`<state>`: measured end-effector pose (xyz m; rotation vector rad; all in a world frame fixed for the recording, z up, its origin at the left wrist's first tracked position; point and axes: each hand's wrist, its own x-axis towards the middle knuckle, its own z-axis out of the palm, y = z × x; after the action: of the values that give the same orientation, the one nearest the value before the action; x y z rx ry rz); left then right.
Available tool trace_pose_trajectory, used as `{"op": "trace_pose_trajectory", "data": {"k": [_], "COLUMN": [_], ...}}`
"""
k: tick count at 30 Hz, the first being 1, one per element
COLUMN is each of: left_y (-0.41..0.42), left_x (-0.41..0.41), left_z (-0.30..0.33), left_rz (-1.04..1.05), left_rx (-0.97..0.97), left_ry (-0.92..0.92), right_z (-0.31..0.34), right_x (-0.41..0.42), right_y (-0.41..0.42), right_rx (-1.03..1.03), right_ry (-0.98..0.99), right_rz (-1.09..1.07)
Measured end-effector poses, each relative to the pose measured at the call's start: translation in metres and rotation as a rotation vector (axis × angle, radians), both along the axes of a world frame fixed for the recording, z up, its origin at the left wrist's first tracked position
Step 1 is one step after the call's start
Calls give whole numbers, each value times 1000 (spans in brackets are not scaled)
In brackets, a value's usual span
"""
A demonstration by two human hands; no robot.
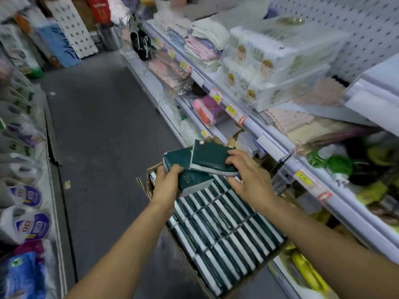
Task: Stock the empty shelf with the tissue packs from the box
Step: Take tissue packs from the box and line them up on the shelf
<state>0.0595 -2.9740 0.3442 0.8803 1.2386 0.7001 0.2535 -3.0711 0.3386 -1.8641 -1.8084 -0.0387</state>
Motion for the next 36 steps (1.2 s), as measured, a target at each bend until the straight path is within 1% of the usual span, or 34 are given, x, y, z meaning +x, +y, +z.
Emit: {"op": "trace_pose_trajectory", "data": {"k": [3, 5, 7, 8, 9, 10, 13, 14, 16, 18, 21, 23, 24, 27, 30, 34, 36], "left_y": [-32, -55, -75, -84, -91, -97, -117, -126, -146, -166, -196, -219, -231, -270, -314, -381, -413], "left_x": [-4, -6, -7, -7, -6, -4, 9, 15, 29, 44, 70, 90, 102, 141, 184, 240, 270], "left_z": [35, 53, 67, 73, 79, 86, 105, 113, 129, 146, 169, 184, 191, 204, 212, 225, 234], "left_rz": [-93, -164, -178, -191, -217, -250, -352, -405, -546, -701, -889, -952, -961, -957, -952, -984, -983], "left_rx": [39, 84, 95, 101, 116, 132, 182, 195, 238, 270, 330, 366, 373, 376, 376, 388, 404], "left_ry": [-134, -145, -141, -139, -139, -137, -153, -165, -176, -171, -165, -160, -169, -208, -211, -219, -225], "right_z": [26, 43, 56, 62, 68, 74, 100, 111, 141, 175, 219, 239, 246, 262, 274, 285, 290], "right_x": [-12, -21, -27, -29, -30, -31, -29, -26, -16, -5, 13, 21, 25, 43, 68, 112, 140], "right_y": [-39, -65, -91, -107, -123, -140, -185, -196, -216, -238, -274, -300, -313, -358, -415, -502, -548], "right_rx": [61, 77, 98, 104, 109, 118, 171, 195, 210, 149, -92, -190, -193, -108, 44, 337, 515], "right_ry": [-60, -52, -40, -1, 87, 222, 682, 779, 879, 917, 790, 752, 747, 763, 876, 1093, 1158], "right_rz": [-10, -18, -24, -26, -37, -69, -280, -356, -430, -385, -320, -321, -337, -454, -554, -658, -704]}}
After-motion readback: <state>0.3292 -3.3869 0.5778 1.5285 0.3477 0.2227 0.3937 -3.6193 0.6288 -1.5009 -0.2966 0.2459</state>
